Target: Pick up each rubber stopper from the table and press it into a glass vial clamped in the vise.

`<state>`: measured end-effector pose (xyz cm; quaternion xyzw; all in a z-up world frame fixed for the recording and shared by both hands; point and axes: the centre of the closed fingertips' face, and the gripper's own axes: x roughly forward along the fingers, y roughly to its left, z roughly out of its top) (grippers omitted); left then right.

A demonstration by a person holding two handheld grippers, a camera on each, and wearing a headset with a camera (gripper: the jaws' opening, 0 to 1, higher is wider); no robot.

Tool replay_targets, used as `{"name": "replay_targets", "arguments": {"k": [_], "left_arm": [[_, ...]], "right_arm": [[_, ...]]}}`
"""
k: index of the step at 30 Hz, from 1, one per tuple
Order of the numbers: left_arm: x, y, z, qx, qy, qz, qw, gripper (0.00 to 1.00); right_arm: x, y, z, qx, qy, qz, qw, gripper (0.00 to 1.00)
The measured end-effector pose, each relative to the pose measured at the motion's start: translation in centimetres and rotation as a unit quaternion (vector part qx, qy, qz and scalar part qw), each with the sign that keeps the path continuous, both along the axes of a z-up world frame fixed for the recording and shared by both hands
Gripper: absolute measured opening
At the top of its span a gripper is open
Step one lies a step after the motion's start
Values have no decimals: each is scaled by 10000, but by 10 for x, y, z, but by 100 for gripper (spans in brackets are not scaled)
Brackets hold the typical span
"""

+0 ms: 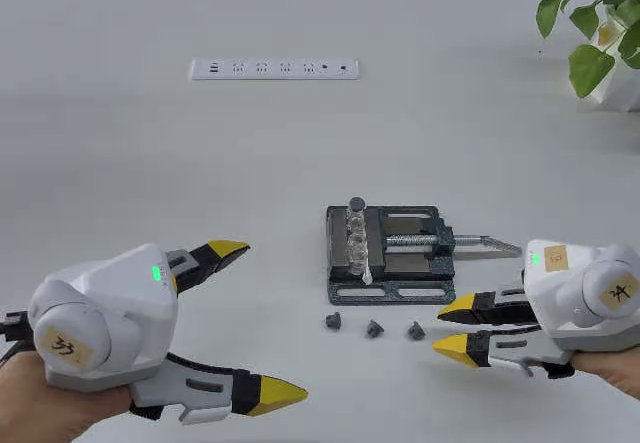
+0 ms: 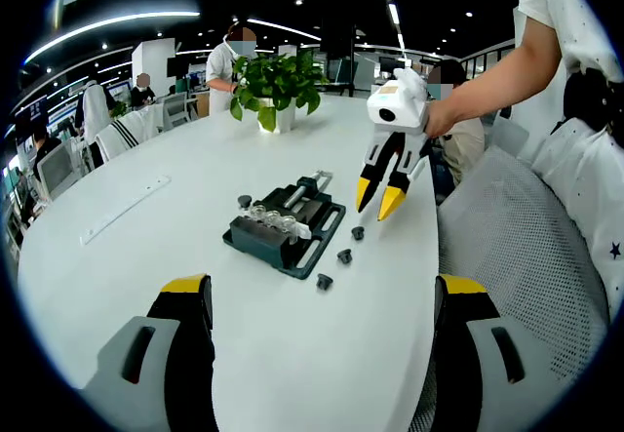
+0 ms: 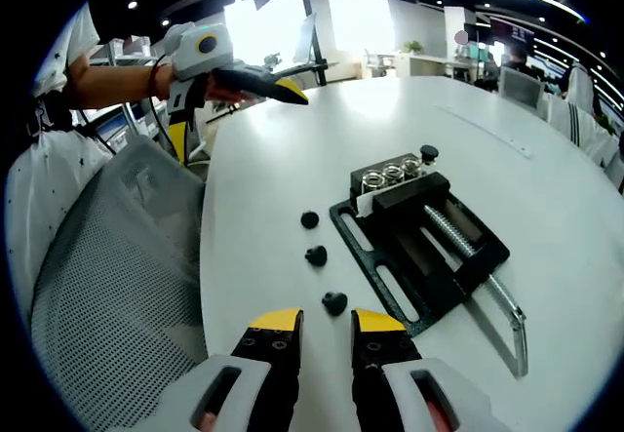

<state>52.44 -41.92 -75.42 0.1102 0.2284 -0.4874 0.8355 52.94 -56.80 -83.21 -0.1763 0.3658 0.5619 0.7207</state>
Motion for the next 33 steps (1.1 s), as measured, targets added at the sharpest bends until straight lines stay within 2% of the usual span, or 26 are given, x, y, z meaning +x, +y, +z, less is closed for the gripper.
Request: {"name": "replay_targets", "arguments": {"k": [13, 27, 33], "left_arm": [[0, 0, -2, -20, 27, 23, 10000, 94], [1, -4, -2, -61, 37, 10, 10000, 93], [1, -5, -3, -74, 38, 1, 10000, 93]], "right_arm": [[2, 6, -11, -277, -43, 339, 9990, 10], [6, 8, -20, -328, 2, 295, 9990, 1], [8, 7, -22, -334, 9, 244, 9991, 0]]}}
